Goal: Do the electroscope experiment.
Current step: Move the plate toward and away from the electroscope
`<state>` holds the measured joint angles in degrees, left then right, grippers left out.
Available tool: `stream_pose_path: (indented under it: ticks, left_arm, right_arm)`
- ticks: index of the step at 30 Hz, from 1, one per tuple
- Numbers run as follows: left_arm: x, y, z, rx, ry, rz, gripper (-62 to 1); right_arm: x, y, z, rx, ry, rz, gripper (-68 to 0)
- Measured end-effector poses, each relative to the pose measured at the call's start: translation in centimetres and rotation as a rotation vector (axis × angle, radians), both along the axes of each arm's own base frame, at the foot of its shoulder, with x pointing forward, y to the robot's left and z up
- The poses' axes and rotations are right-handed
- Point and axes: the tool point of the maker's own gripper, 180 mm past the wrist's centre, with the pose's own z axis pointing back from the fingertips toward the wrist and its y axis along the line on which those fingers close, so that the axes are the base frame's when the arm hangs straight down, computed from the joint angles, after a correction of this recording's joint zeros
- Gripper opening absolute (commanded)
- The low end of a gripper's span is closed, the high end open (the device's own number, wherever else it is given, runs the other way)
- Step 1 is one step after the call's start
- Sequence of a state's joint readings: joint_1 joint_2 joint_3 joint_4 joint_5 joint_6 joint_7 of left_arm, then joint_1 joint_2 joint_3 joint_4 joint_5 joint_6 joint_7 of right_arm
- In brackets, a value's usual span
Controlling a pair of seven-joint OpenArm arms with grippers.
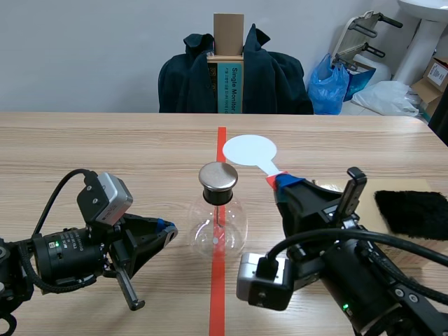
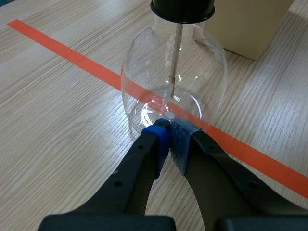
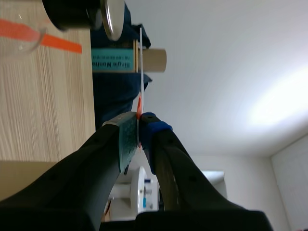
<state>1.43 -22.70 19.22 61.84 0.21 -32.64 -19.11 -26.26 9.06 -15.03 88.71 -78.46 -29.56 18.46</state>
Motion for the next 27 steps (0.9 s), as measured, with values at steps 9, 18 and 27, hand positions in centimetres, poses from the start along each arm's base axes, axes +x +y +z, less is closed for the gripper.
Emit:
stream_pose_path:
  ticks: [9,18,27]
  left_arm:
    - [0.0,0.0,0.0,0.000,0.000,0.000,-59.2]
    - [0.0,0.0,0.0,0.000,0.000,0.000,-59.2]
    - [0.0,0.0,0.0,0.000,0.000,0.000,-59.2]
  right_arm:
    - [1.4,-3.7,0.0,0.002,-0.002,-0.223,-66.8]
    - [1.6,-4.5,0.1,0.003,-0.002,-0.268,-66.8]
    - [0.6,-1.2,0.0,0.001,-0.001,-0.075,-66.8]
